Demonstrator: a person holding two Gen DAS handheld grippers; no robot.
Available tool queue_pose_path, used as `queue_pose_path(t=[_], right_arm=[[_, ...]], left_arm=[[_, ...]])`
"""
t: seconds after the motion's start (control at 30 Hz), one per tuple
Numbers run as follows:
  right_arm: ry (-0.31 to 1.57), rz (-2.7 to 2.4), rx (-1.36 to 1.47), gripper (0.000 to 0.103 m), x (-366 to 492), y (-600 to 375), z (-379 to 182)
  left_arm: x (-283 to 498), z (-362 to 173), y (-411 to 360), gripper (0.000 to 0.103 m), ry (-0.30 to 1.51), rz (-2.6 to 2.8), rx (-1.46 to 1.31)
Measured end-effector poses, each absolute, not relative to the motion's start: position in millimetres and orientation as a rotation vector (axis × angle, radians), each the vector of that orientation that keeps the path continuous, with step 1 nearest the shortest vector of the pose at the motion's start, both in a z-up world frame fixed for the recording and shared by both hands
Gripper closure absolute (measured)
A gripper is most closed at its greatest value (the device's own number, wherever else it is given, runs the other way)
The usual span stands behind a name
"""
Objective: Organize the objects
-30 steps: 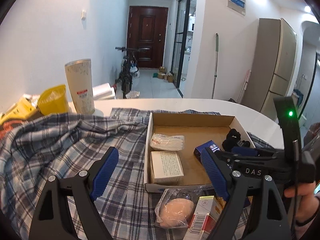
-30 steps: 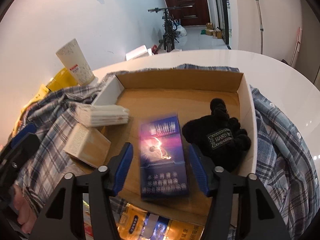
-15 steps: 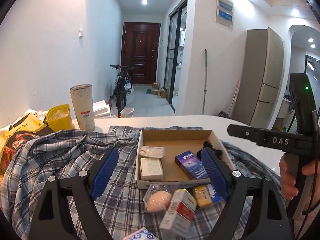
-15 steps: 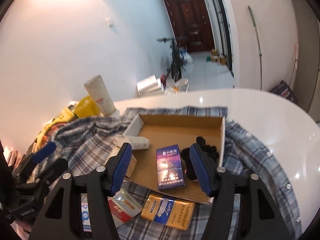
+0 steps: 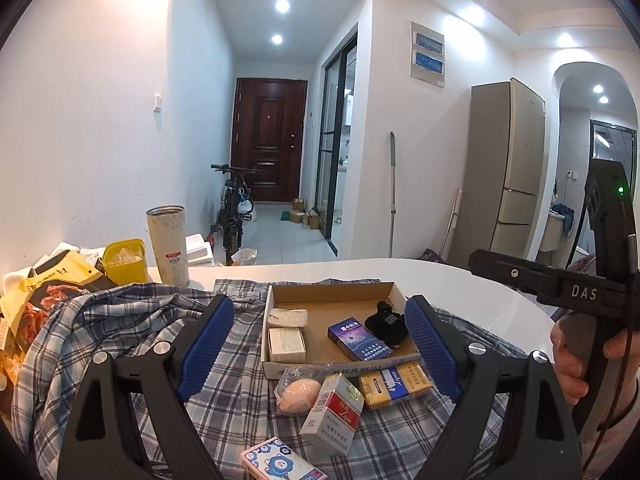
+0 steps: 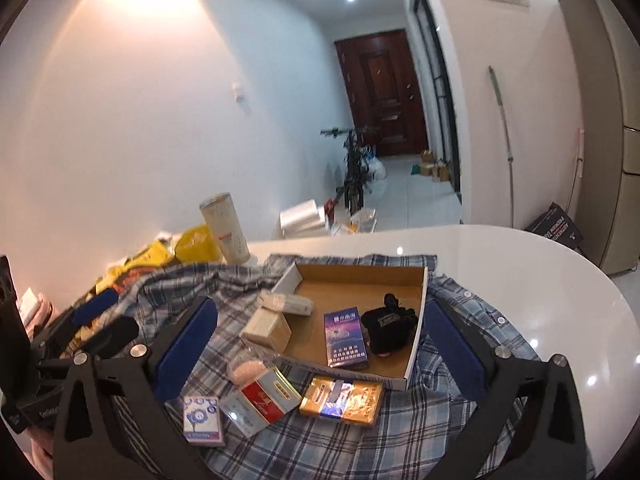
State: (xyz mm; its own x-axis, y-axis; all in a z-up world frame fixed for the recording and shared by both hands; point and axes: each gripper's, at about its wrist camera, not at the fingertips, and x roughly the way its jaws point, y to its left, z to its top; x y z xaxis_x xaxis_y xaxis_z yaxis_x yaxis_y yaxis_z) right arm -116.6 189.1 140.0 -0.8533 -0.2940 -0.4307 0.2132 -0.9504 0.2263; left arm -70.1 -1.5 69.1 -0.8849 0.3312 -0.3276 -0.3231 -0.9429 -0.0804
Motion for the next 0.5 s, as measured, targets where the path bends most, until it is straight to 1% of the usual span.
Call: queue_pose_path(t=[0.07, 0.1, 0.23, 0.37, 0.5], right_arm=[[-0.251, -2.791, 0.664, 0.0, -110, 191, 141], [-0.249, -2.796, 0.657, 0.0, -109, 191, 141], [-0.245, -2.826, 0.647, 0.0, -104, 196, 139], [-0.246, -2.834, 0.668, 0.0, -104, 203, 134], [-0.239, -2.835, 0.692, 0.0, -103, 206, 128]], left_arm=[[-64, 69, 0, 0.007, -0.005, 2.77, -0.47], [-63, 69, 0, 0.0, 0.003, 2.774, -0.463], [-52, 68, -1, 0.0, 0.034, 2.796, -0.422], [-49, 61, 1, 0.0, 0.07, 2.796, -0.455], [-51, 48, 9, 0.0, 0.183, 2.798, -0.526]])
